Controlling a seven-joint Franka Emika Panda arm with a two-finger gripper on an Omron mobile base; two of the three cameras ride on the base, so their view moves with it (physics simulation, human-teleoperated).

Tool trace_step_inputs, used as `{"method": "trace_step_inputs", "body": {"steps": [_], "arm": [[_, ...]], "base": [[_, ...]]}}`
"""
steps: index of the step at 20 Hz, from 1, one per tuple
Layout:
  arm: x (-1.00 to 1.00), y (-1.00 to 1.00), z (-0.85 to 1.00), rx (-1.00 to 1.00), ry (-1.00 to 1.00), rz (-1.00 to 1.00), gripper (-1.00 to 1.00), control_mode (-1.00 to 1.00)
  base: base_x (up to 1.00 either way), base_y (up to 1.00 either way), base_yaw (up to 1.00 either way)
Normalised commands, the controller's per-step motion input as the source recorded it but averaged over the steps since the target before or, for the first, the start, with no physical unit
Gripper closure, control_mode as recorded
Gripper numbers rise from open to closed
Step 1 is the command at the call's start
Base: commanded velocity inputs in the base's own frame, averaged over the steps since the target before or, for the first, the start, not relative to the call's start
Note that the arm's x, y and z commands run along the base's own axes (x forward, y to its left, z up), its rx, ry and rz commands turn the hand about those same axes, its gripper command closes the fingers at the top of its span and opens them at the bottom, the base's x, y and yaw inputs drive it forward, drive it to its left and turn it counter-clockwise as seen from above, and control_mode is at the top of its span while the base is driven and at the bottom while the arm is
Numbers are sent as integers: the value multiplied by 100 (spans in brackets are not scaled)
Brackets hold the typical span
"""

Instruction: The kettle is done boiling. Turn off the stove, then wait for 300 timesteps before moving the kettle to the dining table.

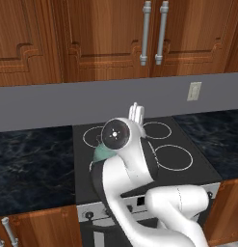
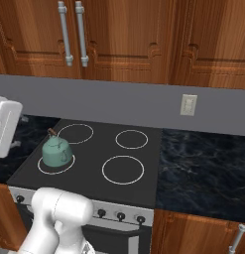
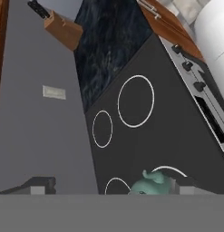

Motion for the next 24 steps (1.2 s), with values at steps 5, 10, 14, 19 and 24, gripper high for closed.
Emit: {"method": "trace_step_inputs", "body": {"steps": [5,10,14,19,24], "arm": [[19,0,-14,15,0,-9,-100,-100],[22,1,-14,12,1,-9,-100,-100],[20,5,-13,10,2,-7,-100,-100],[12,14,-12,10,0,-5,-100,-100],[7,13,-9,10,1,-3,-100,-100]], "base": [[0,0,0],[0,0,0],[0,0,0],[0,0,0],[0,0,0]]}}
